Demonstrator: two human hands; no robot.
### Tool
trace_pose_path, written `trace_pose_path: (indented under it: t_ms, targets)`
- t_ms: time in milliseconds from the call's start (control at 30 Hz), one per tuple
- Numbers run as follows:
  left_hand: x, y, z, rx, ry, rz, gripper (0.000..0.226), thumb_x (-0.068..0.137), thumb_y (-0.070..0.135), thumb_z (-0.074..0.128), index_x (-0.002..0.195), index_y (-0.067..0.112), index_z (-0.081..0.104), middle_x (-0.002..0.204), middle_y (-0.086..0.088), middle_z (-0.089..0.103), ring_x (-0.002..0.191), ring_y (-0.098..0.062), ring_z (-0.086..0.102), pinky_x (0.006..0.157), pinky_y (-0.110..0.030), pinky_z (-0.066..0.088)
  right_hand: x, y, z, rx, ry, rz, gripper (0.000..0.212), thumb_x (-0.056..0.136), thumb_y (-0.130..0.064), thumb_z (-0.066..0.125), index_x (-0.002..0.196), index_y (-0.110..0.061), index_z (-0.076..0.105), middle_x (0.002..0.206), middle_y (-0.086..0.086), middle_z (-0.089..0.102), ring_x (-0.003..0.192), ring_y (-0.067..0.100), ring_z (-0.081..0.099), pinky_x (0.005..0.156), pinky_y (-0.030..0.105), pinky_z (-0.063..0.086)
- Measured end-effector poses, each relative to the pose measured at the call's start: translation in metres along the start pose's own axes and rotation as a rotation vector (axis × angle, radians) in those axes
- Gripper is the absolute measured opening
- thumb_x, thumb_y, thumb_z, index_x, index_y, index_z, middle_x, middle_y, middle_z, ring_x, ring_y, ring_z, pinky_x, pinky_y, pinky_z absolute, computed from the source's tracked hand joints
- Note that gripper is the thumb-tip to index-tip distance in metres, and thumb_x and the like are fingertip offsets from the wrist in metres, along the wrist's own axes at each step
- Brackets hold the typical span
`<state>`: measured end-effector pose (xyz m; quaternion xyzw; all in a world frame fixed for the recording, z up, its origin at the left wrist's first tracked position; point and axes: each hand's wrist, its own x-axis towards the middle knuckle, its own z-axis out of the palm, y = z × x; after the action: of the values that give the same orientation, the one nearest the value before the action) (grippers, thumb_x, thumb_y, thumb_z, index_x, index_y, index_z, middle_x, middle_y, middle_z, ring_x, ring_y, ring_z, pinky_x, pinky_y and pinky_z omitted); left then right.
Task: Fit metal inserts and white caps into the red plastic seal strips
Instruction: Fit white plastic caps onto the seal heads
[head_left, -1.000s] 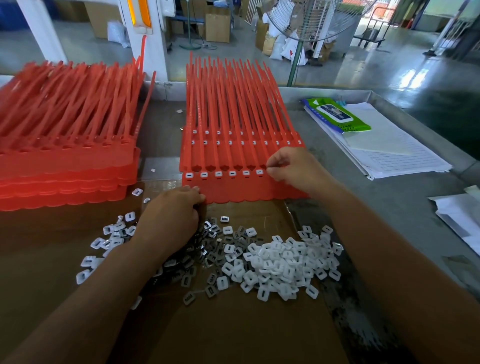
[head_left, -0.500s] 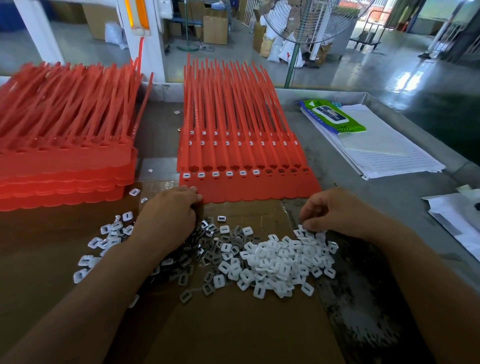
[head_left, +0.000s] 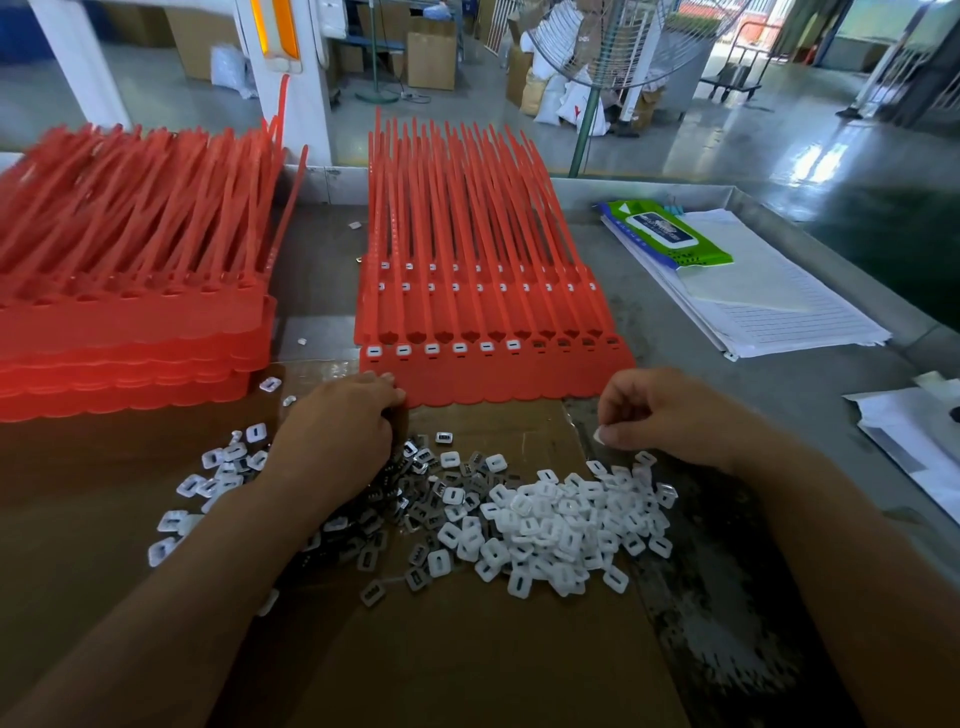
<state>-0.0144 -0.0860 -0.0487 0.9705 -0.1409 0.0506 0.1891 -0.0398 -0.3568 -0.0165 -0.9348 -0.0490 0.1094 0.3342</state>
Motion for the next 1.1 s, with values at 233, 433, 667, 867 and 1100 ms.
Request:
trace_pose_path:
  t_ms: [233,433,667,867,1100]
  targets:
    - [0.0,0.0,0.0,-0.009,0.006,0.0,0.044,0.082,0.002,0.044,0.123,0.015,0.055,0.136,0.001,0.047,0.126,-0.016,0.042,0.106,-0.031,0.029,0.028,-0.009,0.002,0.085,0.222,-0.038,0.021,0.077,-0.004,0.069,0.07,-0.022,0.061,0.068,-0.007,0.063,0.058,-0.004,0.057,0.055,0.007,0.042]
    - [-0.001,0.0,0.001,-0.039,0.018,-0.005,0.043,0.081,0.0,0.045,0.121,0.013,0.056,0.134,0.0,0.049,0.125,-0.016,0.043,0.106,-0.031,0.029,0.065,-0.008,0.006,0.039,0.308,-0.024,0.026,0.08,-0.007,0.066,0.067,-0.028,0.058,0.074,-0.01,0.06,0.078,0.011,0.059,0.077,0.029,0.047]
    - [-0.001,0.001,-0.001,-0.031,0.017,0.002,0.043,0.082,0.001,0.045,0.121,0.014,0.056,0.134,0.001,0.049,0.124,-0.015,0.043,0.104,-0.028,0.029,0.091,-0.011,0.01,0.036,0.348,0.018,0.025,0.084,-0.012,0.063,0.067,-0.029,0.057,0.074,-0.018,0.054,0.072,-0.004,0.048,0.064,0.016,0.035]
    - [-0.001,0.0,0.0,-0.027,0.014,0.008,0.042,0.082,0.001,0.044,0.121,0.014,0.057,0.135,0.001,0.049,0.124,-0.016,0.044,0.104,-0.029,0.03,0.094,-0.014,0.012,0.027,0.287,0.048,0.022,0.084,-0.012,0.063,0.069,-0.027,0.06,0.075,-0.015,0.054,0.075,-0.001,0.048,0.075,0.023,0.037]
    - [-0.001,0.001,-0.001,-0.016,0.012,0.01,0.043,0.082,0.001,0.044,0.121,0.014,0.057,0.135,0.001,0.048,0.123,-0.017,0.044,0.102,-0.027,0.03,0.095,-0.018,0.011,-0.051,0.272,0.07,0.011,0.083,-0.013,0.065,0.076,-0.022,0.062,0.078,-0.013,0.053,0.07,-0.003,0.044,0.061,0.014,0.033]
